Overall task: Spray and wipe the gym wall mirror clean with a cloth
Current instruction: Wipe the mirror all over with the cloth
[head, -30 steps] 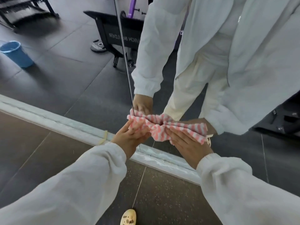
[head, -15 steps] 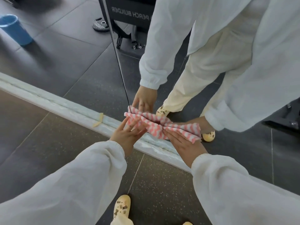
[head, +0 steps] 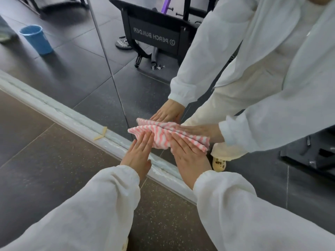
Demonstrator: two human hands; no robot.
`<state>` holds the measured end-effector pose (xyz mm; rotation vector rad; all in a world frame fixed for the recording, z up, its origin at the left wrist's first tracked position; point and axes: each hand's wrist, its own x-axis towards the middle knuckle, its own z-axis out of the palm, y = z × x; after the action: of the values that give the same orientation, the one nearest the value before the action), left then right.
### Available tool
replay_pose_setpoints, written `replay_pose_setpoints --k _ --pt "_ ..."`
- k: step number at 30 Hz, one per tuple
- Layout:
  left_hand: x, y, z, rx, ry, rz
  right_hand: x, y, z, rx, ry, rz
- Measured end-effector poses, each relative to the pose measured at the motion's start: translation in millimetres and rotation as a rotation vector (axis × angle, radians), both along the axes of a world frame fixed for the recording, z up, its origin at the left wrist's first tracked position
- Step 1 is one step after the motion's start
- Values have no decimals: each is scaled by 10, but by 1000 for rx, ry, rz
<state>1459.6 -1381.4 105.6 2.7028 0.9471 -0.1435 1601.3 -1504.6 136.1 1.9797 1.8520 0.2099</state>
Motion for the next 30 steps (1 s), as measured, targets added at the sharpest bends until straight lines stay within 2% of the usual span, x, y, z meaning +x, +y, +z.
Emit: replay_pose_setpoints --k 5,10,14,24,28,30 --pt "51 -30 -105 46 -143 28 3 -11 181 -46 46 -9" --pt "37 126 -368 249 -181 -36 31 45 -105 16 12 8" --pt "1 224 -717 303 -251 -49 -69 128 -415 19 -15 -6" --pt "101 220 -1950 100 -421 156 -51 299 -1791 197 -82 102" --pt "114 196 -2458 60 -418 175 -24 405 -2342 200 37 115" --pt "126 246 -2645 52 -409 180 -6 514 -2548 300 98 81"
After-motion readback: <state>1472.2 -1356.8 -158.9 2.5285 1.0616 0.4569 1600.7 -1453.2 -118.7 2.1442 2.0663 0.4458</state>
